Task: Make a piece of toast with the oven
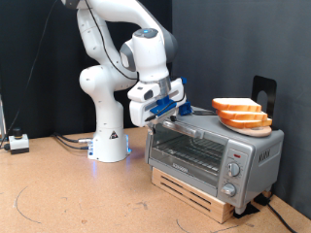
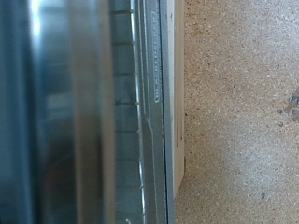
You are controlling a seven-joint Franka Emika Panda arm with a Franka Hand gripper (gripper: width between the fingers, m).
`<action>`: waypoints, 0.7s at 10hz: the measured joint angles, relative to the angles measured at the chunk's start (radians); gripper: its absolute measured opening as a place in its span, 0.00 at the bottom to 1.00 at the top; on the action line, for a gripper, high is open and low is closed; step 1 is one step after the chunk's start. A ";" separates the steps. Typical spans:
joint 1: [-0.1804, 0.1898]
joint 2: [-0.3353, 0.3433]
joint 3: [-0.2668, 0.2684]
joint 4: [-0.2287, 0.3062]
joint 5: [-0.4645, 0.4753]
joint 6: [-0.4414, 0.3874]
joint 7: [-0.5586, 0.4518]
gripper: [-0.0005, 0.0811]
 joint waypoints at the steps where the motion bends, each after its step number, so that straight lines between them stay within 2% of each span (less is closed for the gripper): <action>1: -0.001 0.010 0.000 0.001 0.000 0.015 0.001 1.00; 3: -0.010 0.023 -0.008 0.006 0.000 0.023 0.001 1.00; 7: -0.075 0.106 -0.025 0.031 -0.042 0.088 0.004 1.00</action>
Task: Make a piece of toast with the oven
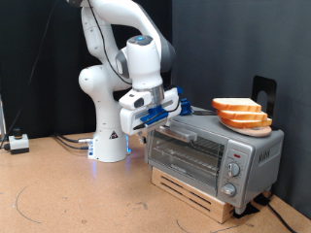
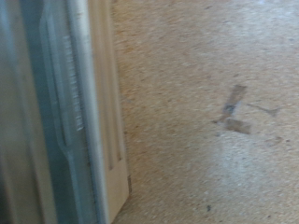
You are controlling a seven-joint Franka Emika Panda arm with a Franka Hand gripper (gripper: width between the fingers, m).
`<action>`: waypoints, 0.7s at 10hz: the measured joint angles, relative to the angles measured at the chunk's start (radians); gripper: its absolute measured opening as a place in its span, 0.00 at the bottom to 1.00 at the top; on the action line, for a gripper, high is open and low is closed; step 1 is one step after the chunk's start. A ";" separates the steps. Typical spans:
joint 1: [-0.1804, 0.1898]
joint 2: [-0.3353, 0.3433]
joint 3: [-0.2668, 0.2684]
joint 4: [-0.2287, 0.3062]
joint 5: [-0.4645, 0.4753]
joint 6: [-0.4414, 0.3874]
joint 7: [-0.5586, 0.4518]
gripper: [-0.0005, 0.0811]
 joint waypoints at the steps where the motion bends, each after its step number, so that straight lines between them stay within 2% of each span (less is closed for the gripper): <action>1: -0.010 0.025 -0.009 0.012 -0.001 0.012 -0.003 1.00; 7: -0.032 0.118 -0.060 0.077 -0.010 0.030 -0.053 1.00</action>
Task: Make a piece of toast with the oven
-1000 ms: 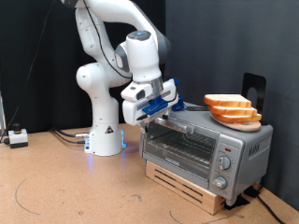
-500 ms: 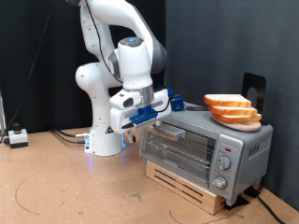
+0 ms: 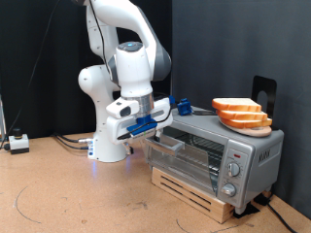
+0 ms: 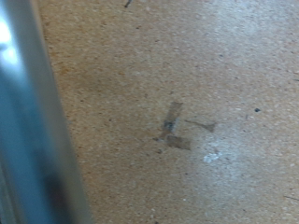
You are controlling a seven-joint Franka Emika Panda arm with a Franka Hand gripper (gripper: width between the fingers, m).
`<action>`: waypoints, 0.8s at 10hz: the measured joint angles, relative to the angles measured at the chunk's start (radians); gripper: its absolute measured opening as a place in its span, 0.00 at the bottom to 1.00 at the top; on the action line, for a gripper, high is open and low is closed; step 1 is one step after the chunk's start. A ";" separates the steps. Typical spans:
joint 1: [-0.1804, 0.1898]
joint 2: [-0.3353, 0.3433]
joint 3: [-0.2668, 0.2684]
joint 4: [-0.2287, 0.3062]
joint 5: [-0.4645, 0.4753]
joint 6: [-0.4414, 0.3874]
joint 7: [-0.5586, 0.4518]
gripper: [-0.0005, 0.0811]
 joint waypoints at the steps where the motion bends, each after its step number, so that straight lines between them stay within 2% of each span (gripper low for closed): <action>1: -0.011 0.016 -0.003 0.003 -0.020 0.013 0.001 1.00; 4: -0.061 0.098 -0.010 0.015 -0.091 0.088 0.031 1.00; 8: -0.083 0.225 -0.029 0.058 -0.064 0.156 0.022 1.00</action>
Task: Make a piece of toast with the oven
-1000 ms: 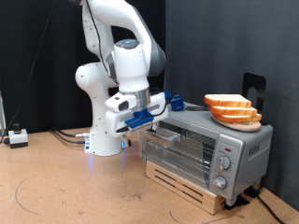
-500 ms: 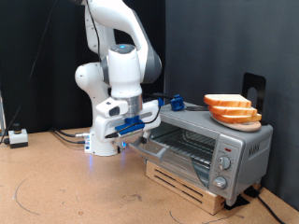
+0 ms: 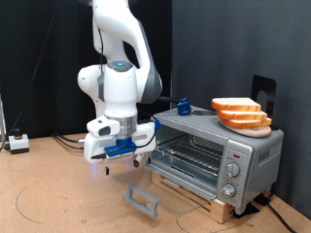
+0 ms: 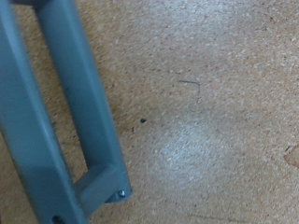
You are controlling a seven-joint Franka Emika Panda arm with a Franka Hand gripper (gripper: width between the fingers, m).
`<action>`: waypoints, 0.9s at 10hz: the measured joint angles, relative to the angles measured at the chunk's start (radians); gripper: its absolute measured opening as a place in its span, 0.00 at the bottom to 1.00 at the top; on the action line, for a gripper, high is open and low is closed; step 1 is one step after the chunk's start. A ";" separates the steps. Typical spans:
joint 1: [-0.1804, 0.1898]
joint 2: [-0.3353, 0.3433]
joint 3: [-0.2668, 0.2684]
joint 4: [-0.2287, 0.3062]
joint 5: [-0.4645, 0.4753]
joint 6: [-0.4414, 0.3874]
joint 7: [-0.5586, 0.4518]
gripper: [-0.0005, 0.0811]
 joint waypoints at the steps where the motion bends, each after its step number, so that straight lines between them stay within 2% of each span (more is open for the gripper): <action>1: -0.001 0.027 -0.002 0.015 0.027 0.007 -0.015 1.00; 4: -0.017 0.107 -0.006 0.055 0.045 0.029 -0.035 1.00; 7: -0.040 0.172 -0.004 0.081 0.103 0.046 -0.101 1.00; 8: -0.039 0.172 -0.004 0.080 0.103 0.046 -0.101 1.00; 9: -0.040 0.163 0.008 0.081 0.179 0.021 -0.171 1.00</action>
